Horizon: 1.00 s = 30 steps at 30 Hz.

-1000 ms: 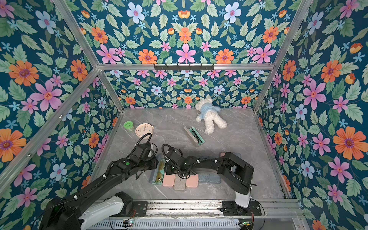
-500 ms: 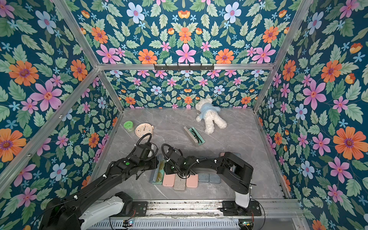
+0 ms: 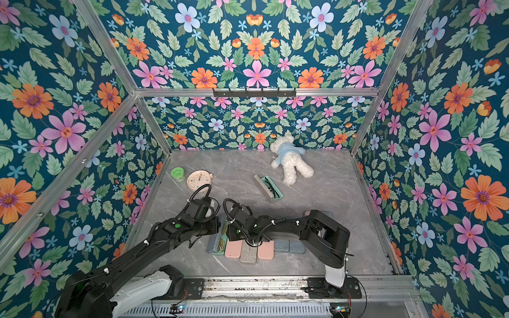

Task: Close the glasses case
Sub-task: Close the glasses case at the center of the board.

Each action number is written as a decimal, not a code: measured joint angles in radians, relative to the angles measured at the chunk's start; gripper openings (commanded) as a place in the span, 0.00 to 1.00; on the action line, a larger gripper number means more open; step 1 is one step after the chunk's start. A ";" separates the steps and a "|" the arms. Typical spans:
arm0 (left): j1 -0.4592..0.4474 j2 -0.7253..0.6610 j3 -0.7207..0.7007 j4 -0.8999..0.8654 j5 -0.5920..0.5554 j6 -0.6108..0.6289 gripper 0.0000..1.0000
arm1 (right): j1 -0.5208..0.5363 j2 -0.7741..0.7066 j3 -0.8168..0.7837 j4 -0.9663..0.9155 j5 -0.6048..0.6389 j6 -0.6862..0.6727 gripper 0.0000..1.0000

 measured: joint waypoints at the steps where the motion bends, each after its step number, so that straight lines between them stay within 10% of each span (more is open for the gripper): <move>1: -0.001 0.000 0.000 0.001 0.001 0.000 0.12 | 0.000 0.000 0.000 0.000 0.000 0.000 0.40; 30: -0.031 0.050 -0.006 0.022 0.047 0.007 0.09 | 0.000 -0.008 0.002 -0.020 0.003 0.000 0.40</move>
